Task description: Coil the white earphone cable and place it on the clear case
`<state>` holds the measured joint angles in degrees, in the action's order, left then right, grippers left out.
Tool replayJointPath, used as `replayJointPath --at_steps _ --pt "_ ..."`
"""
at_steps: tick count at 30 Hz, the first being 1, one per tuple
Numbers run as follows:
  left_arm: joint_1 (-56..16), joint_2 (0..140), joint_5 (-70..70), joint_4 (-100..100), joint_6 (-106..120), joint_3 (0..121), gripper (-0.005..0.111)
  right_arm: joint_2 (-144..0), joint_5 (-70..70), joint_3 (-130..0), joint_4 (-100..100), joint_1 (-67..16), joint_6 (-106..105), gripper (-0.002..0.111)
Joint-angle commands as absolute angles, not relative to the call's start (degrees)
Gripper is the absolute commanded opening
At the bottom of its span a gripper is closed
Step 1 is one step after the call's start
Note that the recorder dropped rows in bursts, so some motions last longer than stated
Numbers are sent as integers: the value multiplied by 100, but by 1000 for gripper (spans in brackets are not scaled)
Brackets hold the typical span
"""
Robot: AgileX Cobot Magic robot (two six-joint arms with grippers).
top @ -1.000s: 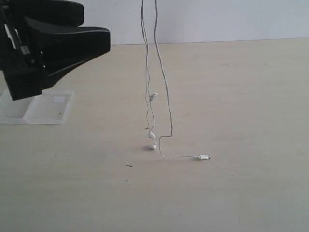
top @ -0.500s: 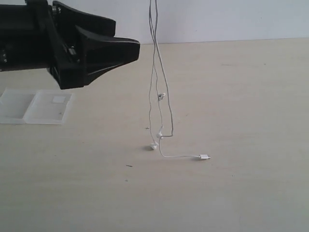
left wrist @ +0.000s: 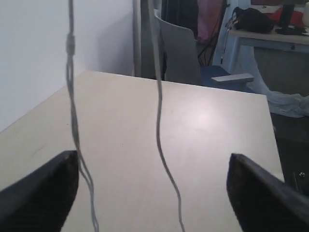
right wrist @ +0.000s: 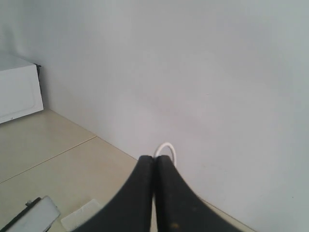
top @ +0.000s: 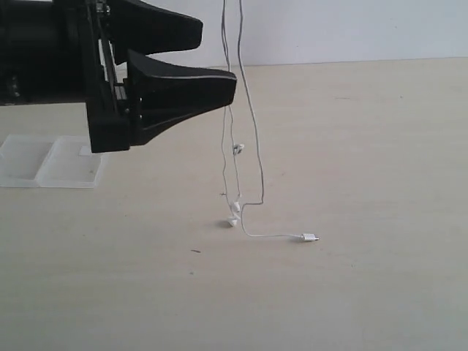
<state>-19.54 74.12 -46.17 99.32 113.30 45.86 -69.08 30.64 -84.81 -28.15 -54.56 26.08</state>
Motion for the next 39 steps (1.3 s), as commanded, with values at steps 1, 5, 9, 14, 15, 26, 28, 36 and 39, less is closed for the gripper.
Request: replayJointPath --at_steps 1,5,9,14,15,26,28,36,39 --pt "-2128 7623 -4420 9995 11302 4731 87 -6881 3019 -8508 -2886 -5463 2621 0" --pt "-2208 7907 -4420 9995 11302 4822 89 -6881 3019 -8508 -2886 -5463 2621 0" --pt "-2208 8183 -4420 9995 11302 4957 89 -6881 3019 -8508 -2886 -5463 2621 0" --pt "-2208 8338 -4420 9995 11349 5157 89 -6881 3019 -8508 -2886 -5463 2621 0" --pt "-2208 8359 -4420 9995 11349 5200 89 -6881 3019 -8508 -2886 -5463 2621 0" --pt "-2208 8752 -4471 9995 11349 5364 89 -6881 3019 -8508 -2960 -5463 2610 0" --pt "-2208 8788 -4471 9995 11349 5364 89 -6881 3019 -8508 -2969 -5463 2610 0" --pt "-2208 8791 -4471 9995 11374 5414 63 -6881 3019 -8508 -2986 -5463 2610 0" --pt "-2208 8791 -4482 9995 11540 5414 45 -6881 3019 -8508 -2986 -5463 2610 0"
